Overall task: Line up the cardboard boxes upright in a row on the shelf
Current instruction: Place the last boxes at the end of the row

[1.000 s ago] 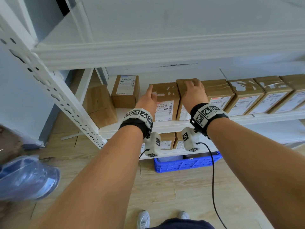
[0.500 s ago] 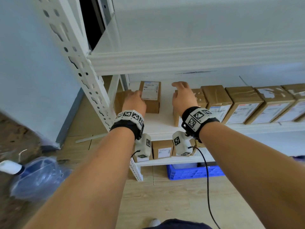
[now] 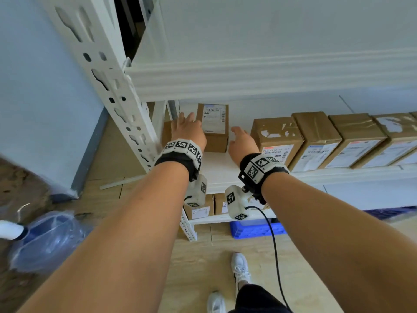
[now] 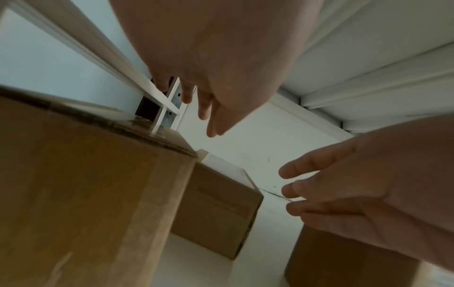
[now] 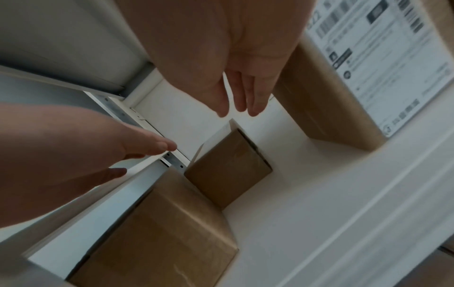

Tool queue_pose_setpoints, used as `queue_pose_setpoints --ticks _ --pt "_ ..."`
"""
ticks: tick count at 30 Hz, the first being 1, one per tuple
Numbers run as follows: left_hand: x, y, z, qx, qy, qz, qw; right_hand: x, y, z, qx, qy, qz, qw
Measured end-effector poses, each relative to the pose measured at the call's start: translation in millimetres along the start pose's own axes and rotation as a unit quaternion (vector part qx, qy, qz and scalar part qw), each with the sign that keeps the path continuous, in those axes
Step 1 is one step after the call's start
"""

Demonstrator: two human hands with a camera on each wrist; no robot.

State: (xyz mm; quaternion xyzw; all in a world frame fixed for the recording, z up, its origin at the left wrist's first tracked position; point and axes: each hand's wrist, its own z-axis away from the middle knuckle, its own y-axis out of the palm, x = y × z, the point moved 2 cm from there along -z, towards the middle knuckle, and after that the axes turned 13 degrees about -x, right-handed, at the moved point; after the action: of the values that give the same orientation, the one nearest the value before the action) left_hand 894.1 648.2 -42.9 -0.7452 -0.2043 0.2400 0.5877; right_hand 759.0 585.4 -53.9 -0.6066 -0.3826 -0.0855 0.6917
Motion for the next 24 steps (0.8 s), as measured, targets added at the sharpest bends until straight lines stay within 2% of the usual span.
queue_pose_setpoints --ticks 8,12,13,16,19,22,24 --pt "-4.0 8.8 -16.6 0.061 0.018 -0.116 0.991 2.5 21.0 -32.9 0.033 0.068 -0.013 0.997" --pt "-7.4 7.4 -19.2 0.071 0.004 -0.134 0.989 2.3 30.1 -44.4 0.058 0.040 0.031 0.997" --pt "-7.9 7.5 -19.5 0.067 0.007 -0.131 0.989 2.7 32.1 -46.4 0.066 0.021 0.047 0.997" --pt "-5.8 9.6 -21.5 0.056 0.011 -0.115 0.992 0.5 34.8 -47.7 0.073 0.064 0.017 0.995" --pt "-3.1 10.9 -22.5 0.031 0.003 -0.098 0.995 0.3 31.7 -43.2 0.044 0.077 0.015 0.996" --pt "-8.0 5.1 -20.9 -0.009 0.006 -0.069 0.998 1.1 25.5 -32.5 0.037 0.137 -0.046 0.989" --pt "-11.3 0.8 -20.1 -0.032 0.010 -0.055 0.998 1.4 21.5 -27.2 0.046 0.109 0.011 0.993"
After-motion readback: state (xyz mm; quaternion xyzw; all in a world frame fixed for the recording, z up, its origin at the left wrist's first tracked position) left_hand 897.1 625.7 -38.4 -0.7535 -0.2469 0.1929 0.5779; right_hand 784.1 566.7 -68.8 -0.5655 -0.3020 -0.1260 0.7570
